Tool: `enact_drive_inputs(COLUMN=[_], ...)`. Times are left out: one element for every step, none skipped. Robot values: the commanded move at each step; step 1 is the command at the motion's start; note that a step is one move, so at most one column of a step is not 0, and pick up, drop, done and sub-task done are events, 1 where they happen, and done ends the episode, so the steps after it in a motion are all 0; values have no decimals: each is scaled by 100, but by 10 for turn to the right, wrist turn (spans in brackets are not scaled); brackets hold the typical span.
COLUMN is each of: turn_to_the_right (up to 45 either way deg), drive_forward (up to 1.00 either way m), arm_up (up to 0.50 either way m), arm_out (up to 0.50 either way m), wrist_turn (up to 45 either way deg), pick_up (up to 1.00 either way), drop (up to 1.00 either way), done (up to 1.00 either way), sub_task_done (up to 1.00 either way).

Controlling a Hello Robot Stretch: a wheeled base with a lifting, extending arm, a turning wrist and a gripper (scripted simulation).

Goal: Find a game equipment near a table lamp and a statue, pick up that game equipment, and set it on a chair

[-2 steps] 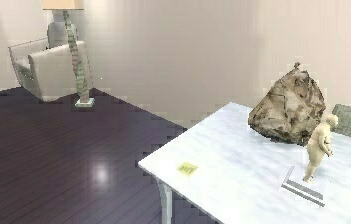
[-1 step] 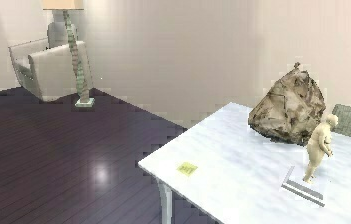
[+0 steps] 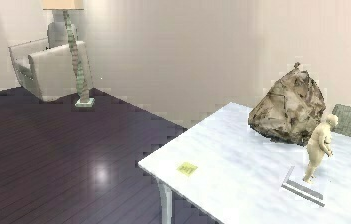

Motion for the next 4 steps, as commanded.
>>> enact_drive_inputs(turn_to_the_right=[0,0,0,0], drive_forward=[0,0,0,0], arm_up=[0,0,0,0], arm_out=[46,0,0,0], wrist_turn=[0,450,450,450], pick_up=[0,0,0,0], drop=[0,0,0,0], done=[0,0,0,0], sub_task_done=[0,0,0,0])
